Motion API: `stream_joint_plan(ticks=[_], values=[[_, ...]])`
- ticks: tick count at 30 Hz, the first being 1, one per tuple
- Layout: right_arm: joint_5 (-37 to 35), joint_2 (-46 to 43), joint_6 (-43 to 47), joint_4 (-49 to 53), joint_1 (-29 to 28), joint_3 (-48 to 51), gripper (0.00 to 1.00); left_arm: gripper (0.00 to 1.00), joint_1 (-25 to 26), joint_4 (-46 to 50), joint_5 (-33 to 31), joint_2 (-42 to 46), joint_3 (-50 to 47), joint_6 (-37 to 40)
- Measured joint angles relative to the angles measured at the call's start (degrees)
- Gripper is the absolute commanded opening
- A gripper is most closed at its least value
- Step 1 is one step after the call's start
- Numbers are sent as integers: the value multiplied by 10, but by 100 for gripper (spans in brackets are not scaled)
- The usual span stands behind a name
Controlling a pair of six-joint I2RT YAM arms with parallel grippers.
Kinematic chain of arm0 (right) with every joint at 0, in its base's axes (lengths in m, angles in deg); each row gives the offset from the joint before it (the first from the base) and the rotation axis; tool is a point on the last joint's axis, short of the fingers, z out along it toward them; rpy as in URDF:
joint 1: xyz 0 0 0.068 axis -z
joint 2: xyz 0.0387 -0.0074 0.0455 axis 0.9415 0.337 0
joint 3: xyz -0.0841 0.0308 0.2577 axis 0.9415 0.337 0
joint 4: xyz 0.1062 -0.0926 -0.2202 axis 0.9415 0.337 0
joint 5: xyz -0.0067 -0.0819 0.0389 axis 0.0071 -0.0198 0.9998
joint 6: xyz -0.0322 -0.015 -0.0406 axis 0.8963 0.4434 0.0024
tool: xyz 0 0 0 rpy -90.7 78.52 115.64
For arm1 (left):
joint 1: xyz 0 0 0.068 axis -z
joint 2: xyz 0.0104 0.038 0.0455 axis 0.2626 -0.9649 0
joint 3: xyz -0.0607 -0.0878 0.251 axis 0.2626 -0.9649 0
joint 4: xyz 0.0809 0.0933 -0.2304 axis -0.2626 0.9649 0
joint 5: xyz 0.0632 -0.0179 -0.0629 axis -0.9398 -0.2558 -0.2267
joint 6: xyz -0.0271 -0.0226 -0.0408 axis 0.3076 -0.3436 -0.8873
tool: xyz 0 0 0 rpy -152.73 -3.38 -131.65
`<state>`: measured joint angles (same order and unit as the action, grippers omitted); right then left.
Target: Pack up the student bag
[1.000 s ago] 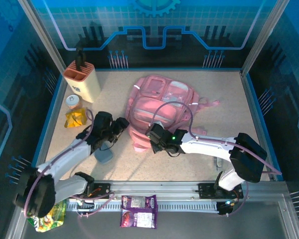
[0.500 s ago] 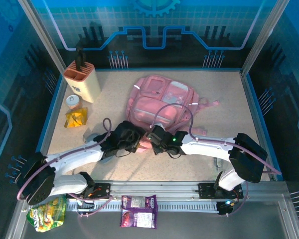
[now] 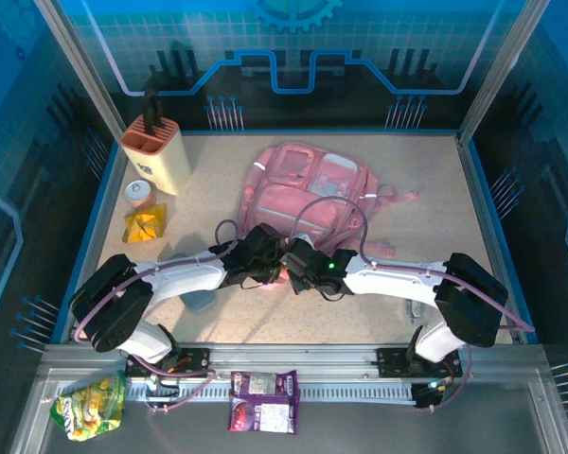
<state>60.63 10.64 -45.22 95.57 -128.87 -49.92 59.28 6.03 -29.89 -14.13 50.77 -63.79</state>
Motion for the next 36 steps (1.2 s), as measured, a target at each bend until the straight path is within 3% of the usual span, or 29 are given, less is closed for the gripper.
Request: stream_joint_plan(ticks=[1,7,14,23,36], values=[[-4,0,0,0,0,0,0,0,0,0,-3,0,0,2],[-28,-3,0,16,0,0,0,0,-5,22,-17,29,0,28],[-50,-53,-2,29,14,23,0,0,-49,85,-30,122,-8,94],[-35,-79,12,34,101,55,0,0,-108,134,-12,201,-32,172],[9,-67,57,2,226,56,0,0,-152,158,26,220,-34,236]])
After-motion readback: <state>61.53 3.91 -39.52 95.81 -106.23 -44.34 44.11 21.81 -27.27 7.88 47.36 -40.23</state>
